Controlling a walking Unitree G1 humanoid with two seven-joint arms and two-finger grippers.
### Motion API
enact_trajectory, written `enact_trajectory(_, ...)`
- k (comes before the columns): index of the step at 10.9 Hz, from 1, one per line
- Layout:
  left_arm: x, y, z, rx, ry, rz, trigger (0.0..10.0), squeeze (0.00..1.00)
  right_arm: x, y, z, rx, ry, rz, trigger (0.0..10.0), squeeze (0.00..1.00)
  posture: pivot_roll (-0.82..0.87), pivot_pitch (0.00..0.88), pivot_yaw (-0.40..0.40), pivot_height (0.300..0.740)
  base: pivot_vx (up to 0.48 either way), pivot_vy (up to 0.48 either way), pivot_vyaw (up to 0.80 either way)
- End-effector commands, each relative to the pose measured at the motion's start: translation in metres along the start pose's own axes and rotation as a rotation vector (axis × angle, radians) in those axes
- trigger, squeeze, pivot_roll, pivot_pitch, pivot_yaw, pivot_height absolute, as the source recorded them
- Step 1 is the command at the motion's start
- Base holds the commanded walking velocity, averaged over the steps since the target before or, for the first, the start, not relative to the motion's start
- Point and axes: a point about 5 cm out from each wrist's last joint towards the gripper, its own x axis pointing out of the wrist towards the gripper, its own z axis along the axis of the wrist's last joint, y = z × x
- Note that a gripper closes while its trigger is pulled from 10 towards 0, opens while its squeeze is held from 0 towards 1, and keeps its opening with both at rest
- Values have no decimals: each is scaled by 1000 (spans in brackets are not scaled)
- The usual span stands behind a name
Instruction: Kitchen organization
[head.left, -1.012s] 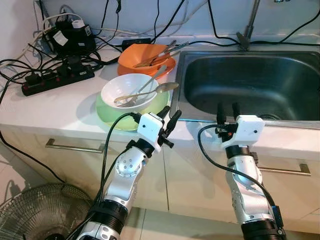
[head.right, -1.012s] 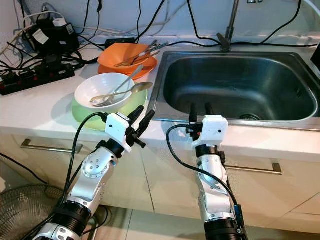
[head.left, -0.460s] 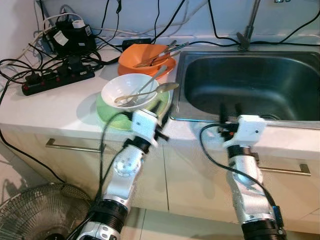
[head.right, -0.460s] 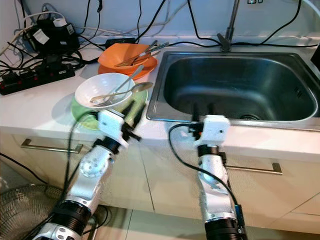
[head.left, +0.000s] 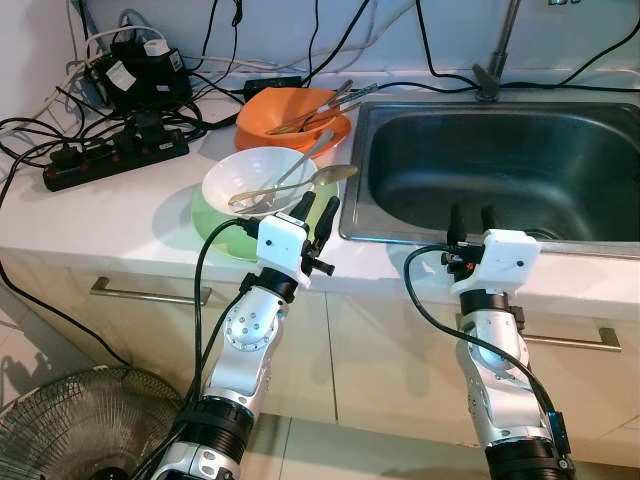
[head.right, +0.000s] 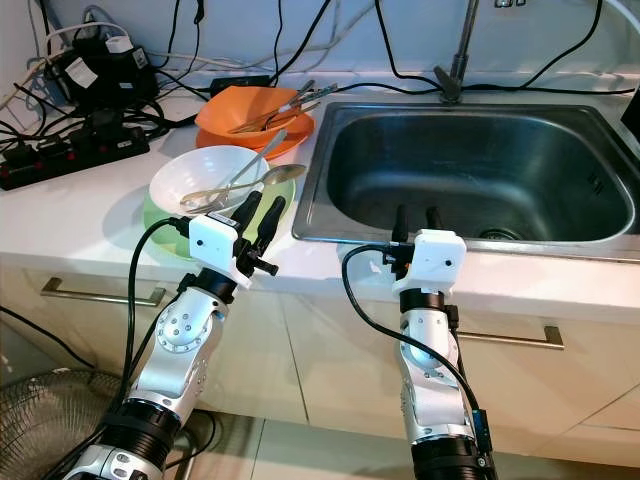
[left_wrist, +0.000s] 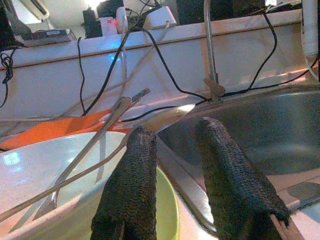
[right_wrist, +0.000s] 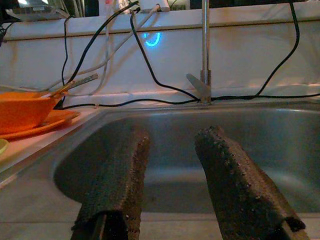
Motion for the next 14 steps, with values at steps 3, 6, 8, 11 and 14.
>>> enact_trajectory(3, 1, 2, 1, 18, -4, 1, 10000, 0, 1, 3, 1, 1, 0, 11, 10000, 0, 10, 66, 109, 740, 0, 0, 0)
enact_trajectory(6, 1, 1, 1, 20, -4, -3, 10000, 0, 1, 4, 0, 1, 2, 11, 10000, 0, 11, 67, 109, 740, 0, 0, 0)
enact_trajectory(8, 2, -2, 2, 50, -3, -34, 10000, 0, 1, 4, 0, 1, 5, 14, 10000, 0, 10, 65, 110, 740, 0, 0, 0)
enact_trajectory(11, 3, -5, 2, 86, -4, -64, 10000, 0, 1, 5, -1, 1, 8, 16, 10000, 0, 11, 62, 111, 740, 0, 0, 0)
enact_trajectory(14, 18, -4, 11, 259, -17, -84, 10000, 0, 2, 6, -1, 2, 8, 16, 10000, 0, 8, 60, 112, 740, 0, 0, 0)
